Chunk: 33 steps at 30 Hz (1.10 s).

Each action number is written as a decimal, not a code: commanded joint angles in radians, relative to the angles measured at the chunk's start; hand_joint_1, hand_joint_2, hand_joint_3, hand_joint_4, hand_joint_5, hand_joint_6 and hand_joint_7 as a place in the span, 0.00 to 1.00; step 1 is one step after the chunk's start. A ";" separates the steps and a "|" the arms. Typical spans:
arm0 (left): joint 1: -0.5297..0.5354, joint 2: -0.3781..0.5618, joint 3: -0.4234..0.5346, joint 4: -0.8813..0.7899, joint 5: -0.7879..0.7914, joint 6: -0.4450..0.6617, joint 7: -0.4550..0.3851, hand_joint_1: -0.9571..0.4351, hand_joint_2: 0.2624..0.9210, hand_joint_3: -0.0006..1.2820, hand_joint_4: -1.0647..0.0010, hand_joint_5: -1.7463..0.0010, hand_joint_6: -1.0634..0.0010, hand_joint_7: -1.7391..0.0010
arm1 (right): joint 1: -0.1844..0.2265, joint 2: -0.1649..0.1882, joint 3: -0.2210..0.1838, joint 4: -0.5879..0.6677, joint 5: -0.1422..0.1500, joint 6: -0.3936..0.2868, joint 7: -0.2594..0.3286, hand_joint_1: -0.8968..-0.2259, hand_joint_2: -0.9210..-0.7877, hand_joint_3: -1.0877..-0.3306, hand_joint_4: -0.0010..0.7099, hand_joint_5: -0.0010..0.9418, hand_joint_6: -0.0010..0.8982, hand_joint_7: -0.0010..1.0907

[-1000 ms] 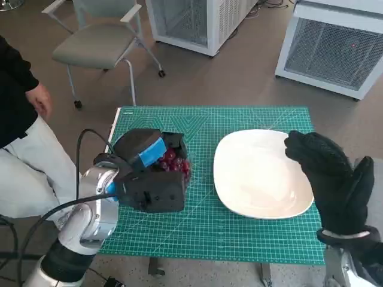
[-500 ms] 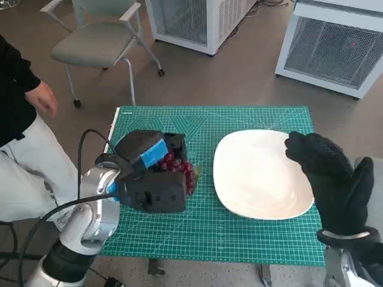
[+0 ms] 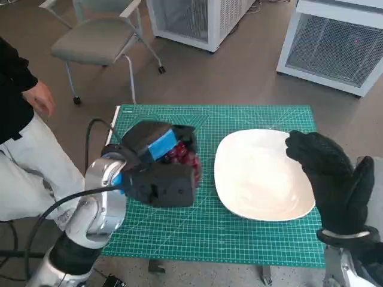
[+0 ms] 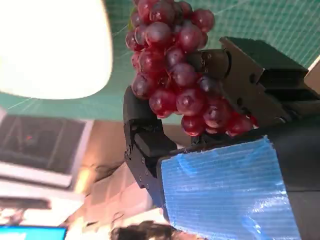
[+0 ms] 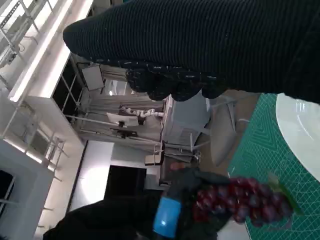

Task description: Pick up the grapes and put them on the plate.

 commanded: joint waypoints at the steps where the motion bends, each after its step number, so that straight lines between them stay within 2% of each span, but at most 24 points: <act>1: -0.153 -0.049 -0.017 0.039 -0.001 0.009 -0.023 0.69 0.94 0.07 0.33 0.25 0.28 0.51 | 0.024 0.005 0.001 0.002 -0.008 0.006 -0.009 0.84 0.00 0.64 0.60 0.94 0.25 0.94; 2: -0.186 -0.061 -0.022 0.056 0.000 0.008 -0.027 0.69 0.95 0.07 0.34 0.25 0.27 0.51 | 0.025 0.006 0.001 0.001 -0.008 0.005 -0.009 0.84 0.00 0.64 0.60 0.94 0.25 0.94; 4: -0.243 -0.081 -0.031 0.086 0.001 0.004 -0.031 0.69 0.89 0.13 0.37 0.25 0.30 0.46 | 0.027 0.007 0.002 -0.001 -0.008 0.004 -0.010 0.84 0.00 0.64 0.60 0.94 0.25 0.94; 7: -0.313 -0.108 -0.039 0.126 -0.002 -0.006 -0.032 0.69 0.71 0.32 0.39 0.26 0.36 0.34 | 0.029 0.009 0.002 -0.003 -0.008 0.003 -0.011 0.84 0.00 0.64 0.60 0.94 0.26 0.94; 11: -0.397 -0.153 -0.050 0.171 -0.011 -0.021 -0.023 0.69 0.51 0.49 0.37 0.26 0.36 0.29 | 0.036 0.012 0.002 -0.009 -0.007 0.001 -0.012 0.84 0.00 0.64 0.60 0.94 0.26 0.94; 17: -0.466 -0.207 -0.065 0.232 -0.024 -0.061 0.000 0.69 0.35 0.62 0.38 0.14 0.28 0.40 | 0.048 0.013 -0.004 -0.019 -0.005 0.000 -0.013 0.84 0.00 0.64 0.60 0.94 0.26 0.95; 18: -0.475 -0.214 -0.069 0.241 -0.024 -0.066 0.002 0.69 0.35 0.62 0.38 0.13 0.28 0.41 | 0.052 0.014 -0.005 -0.022 -0.005 0.000 -0.013 0.84 0.00 0.64 0.60 0.94 0.27 0.95; 20: -0.493 -0.228 -0.077 0.255 -0.024 -0.072 0.000 0.69 0.42 0.56 0.39 0.13 0.26 0.45 | 0.058 0.014 -0.007 -0.030 -0.005 -0.001 -0.015 0.84 0.00 0.64 0.60 0.94 0.27 0.95; 22: -0.507 -0.240 -0.086 0.264 -0.025 -0.074 -0.006 0.69 0.55 0.44 0.40 0.16 0.24 0.48 | 0.064 0.013 -0.010 -0.035 -0.005 -0.002 -0.016 0.84 0.00 0.64 0.61 0.94 0.27 0.95; 25: -0.518 -0.257 -0.092 0.271 -0.032 -0.070 -0.016 0.69 0.78 0.24 0.42 0.27 0.26 0.40 | 0.071 0.012 -0.016 -0.041 -0.003 -0.004 -0.017 0.83 0.00 0.64 0.61 0.94 0.27 0.95; 27: -0.519 -0.267 -0.089 0.276 -0.046 -0.071 -0.019 0.69 0.88 0.14 0.41 0.30 0.26 0.41 | 0.074 0.011 -0.019 -0.043 -0.004 -0.004 -0.019 0.83 0.00 0.64 0.61 0.94 0.27 0.95; 29: -0.518 -0.277 -0.085 0.286 -0.061 -0.077 -0.017 0.69 0.89 0.13 0.41 0.26 0.24 0.47 | 0.076 0.012 -0.022 -0.045 -0.006 -0.005 -0.022 0.83 0.00 0.64 0.61 0.94 0.27 0.95; 33: -0.525 -0.292 -0.085 0.327 -0.082 -0.103 -0.007 0.69 0.69 0.31 0.40 0.19 0.23 0.51 | 0.082 0.013 -0.025 -0.051 -0.011 -0.006 -0.030 0.83 0.00 0.64 0.61 0.94 0.27 0.95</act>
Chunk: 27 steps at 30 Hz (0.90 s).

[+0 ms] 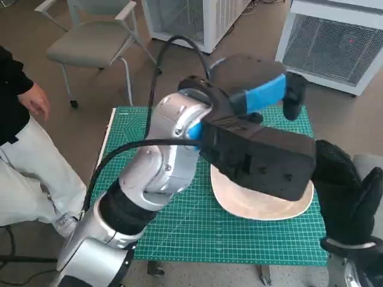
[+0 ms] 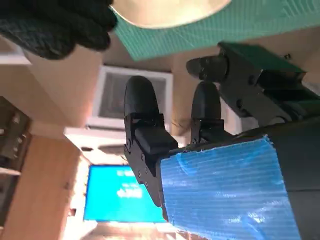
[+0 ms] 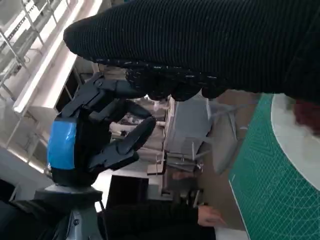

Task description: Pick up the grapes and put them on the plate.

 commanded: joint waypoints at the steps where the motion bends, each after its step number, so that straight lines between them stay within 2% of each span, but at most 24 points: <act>1: -0.037 -0.019 0.001 0.051 -0.023 -0.027 0.011 0.69 0.65 0.35 0.40 0.18 0.24 0.51 | 0.026 -0.001 -0.005 -0.007 -0.011 0.005 -0.015 0.83 0.00 0.64 0.61 0.94 0.27 0.95; 3: -0.046 -0.030 -0.002 0.084 -0.024 -0.032 0.023 0.69 0.60 0.40 0.39 0.17 0.25 0.49 | 0.030 -0.002 -0.007 -0.010 -0.012 0.003 -0.019 0.83 0.00 0.64 0.61 0.94 0.27 0.95; 7: -0.062 -0.058 0.004 0.156 -0.036 -0.039 0.050 0.69 0.49 0.51 0.38 0.22 0.33 0.34 | 0.036 -0.001 -0.010 -0.016 -0.013 0.001 -0.025 0.84 0.00 0.64 0.61 0.95 0.27 0.95; 10: -0.066 -0.077 0.014 0.212 -0.054 -0.056 0.078 0.69 0.44 0.57 0.40 0.22 0.38 0.27 | 0.040 0.000 -0.014 -0.017 -0.012 -0.001 -0.030 0.84 0.00 0.64 0.61 0.95 0.27 0.95; 13: -0.069 -0.090 0.017 0.256 -0.069 -0.063 0.095 0.69 0.46 0.58 0.43 0.21 0.42 0.24 | 0.045 0.003 -0.014 -0.019 -0.016 -0.004 -0.035 0.84 0.00 0.64 0.61 0.95 0.27 0.95; 15: -0.073 -0.098 0.015 0.285 -0.075 -0.060 0.094 0.69 0.55 0.52 0.46 0.20 0.45 0.23 | 0.047 0.006 -0.013 -0.021 -0.020 -0.006 -0.040 0.84 0.00 0.64 0.61 0.95 0.27 0.95; 17: -0.077 -0.102 0.011 0.302 -0.077 -0.053 0.088 0.75 0.62 0.47 0.47 0.20 0.51 0.33 | 0.048 0.009 -0.011 -0.022 -0.024 -0.006 -0.045 0.84 0.00 0.64 0.61 0.95 0.27 0.95; 19: -0.078 -0.105 0.010 0.307 -0.078 -0.042 0.079 0.86 0.63 0.46 0.44 0.20 0.55 0.55 | 0.048 0.010 -0.010 -0.024 -0.027 -0.005 -0.049 0.85 0.00 0.64 0.61 0.95 0.27 0.95; 21: -0.078 -0.106 0.010 0.307 -0.080 -0.033 0.071 0.92 0.64 0.44 0.43 0.21 0.56 0.71 | 0.047 0.011 -0.009 -0.024 -0.027 -0.003 -0.052 0.85 0.00 0.64 0.61 0.95 0.27 0.95; 24: -0.078 -0.103 0.012 0.306 -0.083 -0.027 0.063 0.95 0.66 0.42 0.42 0.21 0.58 0.83 | 0.045 0.012 -0.007 -0.022 -0.026 -0.002 -0.054 0.85 0.00 0.64 0.61 0.95 0.27 0.95; 27: -0.070 -0.090 0.015 0.295 -0.086 -0.030 0.060 0.96 0.67 0.41 0.42 0.21 0.58 0.87 | 0.043 0.012 -0.004 -0.020 -0.027 -0.002 -0.054 0.85 0.00 0.64 0.61 0.95 0.27 0.95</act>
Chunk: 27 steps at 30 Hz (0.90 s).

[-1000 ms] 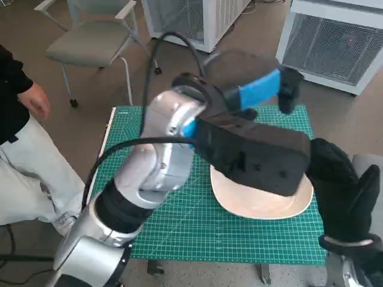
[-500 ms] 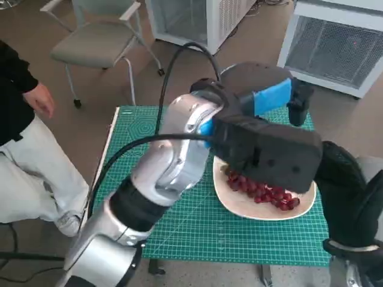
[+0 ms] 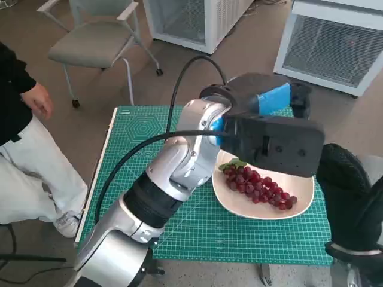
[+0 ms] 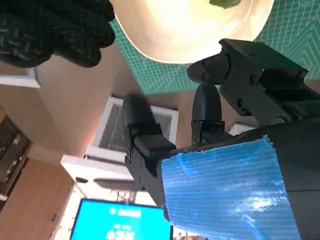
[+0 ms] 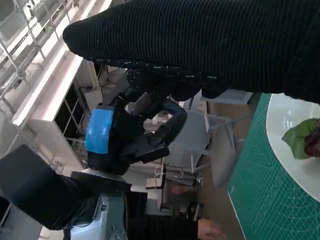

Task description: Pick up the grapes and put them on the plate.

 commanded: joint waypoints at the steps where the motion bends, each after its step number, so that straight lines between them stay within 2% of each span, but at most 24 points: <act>1: -0.017 0.014 0.010 -0.018 -0.016 -0.001 -0.009 0.96 0.68 0.40 0.42 0.21 0.58 0.88 | 0.011 0.007 0.006 0.008 -0.005 0.009 -0.009 0.85 0.00 0.64 0.61 0.95 0.27 0.95; 3: -0.003 0.030 0.013 -0.035 -0.018 -0.010 -0.003 0.96 0.71 0.37 0.42 0.22 0.57 0.90 | 0.010 0.007 0.008 0.010 -0.007 0.007 -0.008 0.85 0.00 0.64 0.61 0.95 0.27 0.95; 9: 0.094 0.096 0.049 -0.136 -0.042 -0.062 0.031 0.95 0.93 0.16 0.42 0.25 0.50 0.94 | 0.009 0.007 0.011 0.014 -0.007 0.002 -0.004 0.85 0.00 0.64 0.61 0.95 0.27 0.95; 12: 0.166 0.135 0.093 -0.178 -0.083 -0.125 0.054 0.95 0.95 0.12 0.38 0.27 0.48 0.95 | 0.010 0.008 0.013 0.018 -0.007 -0.001 -0.002 0.85 0.00 0.64 0.61 0.95 0.27 0.95; 13: 0.192 0.147 0.112 -0.187 -0.103 -0.150 0.061 0.92 0.96 0.11 0.40 0.30 0.47 0.96 | 0.010 0.008 0.013 0.019 -0.007 -0.001 -0.002 0.85 0.00 0.64 0.61 0.95 0.27 0.95; 15: 0.239 0.166 0.150 -0.195 -0.147 -0.199 0.075 0.77 0.97 0.07 0.45 0.47 0.47 0.96 | 0.010 0.008 0.015 0.021 -0.006 -0.002 -0.001 0.85 0.00 0.64 0.61 0.95 0.27 0.95; 17: 0.287 0.170 0.204 -0.181 -0.215 -0.269 0.094 0.57 0.97 0.04 0.51 0.73 0.47 0.97 | 0.009 0.008 0.016 0.023 -0.005 -0.002 0.000 0.85 0.00 0.64 0.61 0.95 0.27 0.95; 19: 0.347 0.156 0.286 -0.129 -0.326 -0.384 0.113 0.47 0.98 0.02 0.55 0.87 0.49 0.99 | 0.008 0.007 0.017 0.025 -0.003 0.000 0.002 0.85 0.00 0.63 0.61 0.94 0.27 0.95; 21: 0.400 0.127 0.369 -0.064 -0.449 -0.500 0.112 0.43 0.99 0.02 0.57 0.93 0.51 0.99 | 0.006 0.006 0.018 0.027 0.001 0.002 0.005 0.85 0.00 0.63 0.61 0.94 0.27 0.95; 23: 0.439 0.096 0.434 -0.016 -0.558 -0.571 0.091 0.41 1.00 0.02 0.59 0.97 0.53 1.00 | 0.005 0.005 0.018 0.027 0.005 0.004 0.008 0.85 0.00 0.63 0.61 0.94 0.27 0.95; 27: 0.512 0.039 0.527 0.020 -0.728 -0.601 0.038 0.38 1.00 0.08 0.61 0.99 0.57 1.00 | -0.002 0.003 0.021 0.031 0.008 0.009 0.012 0.85 0.00 0.64 0.61 0.94 0.27 0.95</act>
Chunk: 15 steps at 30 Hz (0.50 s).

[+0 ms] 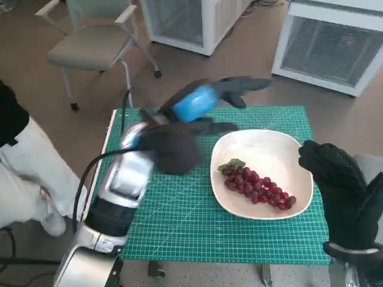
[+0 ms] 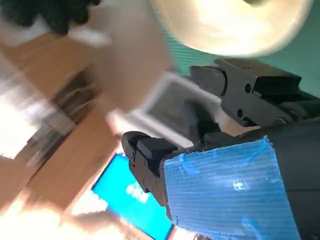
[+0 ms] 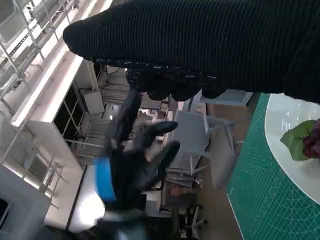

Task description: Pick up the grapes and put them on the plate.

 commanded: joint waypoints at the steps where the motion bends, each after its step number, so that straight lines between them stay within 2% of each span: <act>1: 0.127 -0.091 0.162 0.078 -0.266 -0.111 -0.053 0.38 1.00 0.09 0.62 0.99 0.58 1.00 | 0.001 0.001 0.009 0.021 0.014 0.020 0.012 0.85 0.00 0.64 0.61 0.94 0.27 0.95; 9: 0.259 -0.078 0.199 0.106 -0.326 -0.166 -0.095 0.33 1.00 0.15 0.66 1.00 0.64 1.00 | -0.006 -0.007 0.007 0.020 0.019 0.033 0.019 0.85 0.00 0.64 0.62 0.93 0.27 0.94; 15: 0.334 -0.081 0.210 0.058 -0.376 -0.136 -0.137 0.30 1.00 0.16 0.68 1.00 0.67 1.00 | -0.010 -0.013 0.005 0.019 0.023 0.045 0.023 0.85 0.00 0.64 0.62 0.93 0.27 0.94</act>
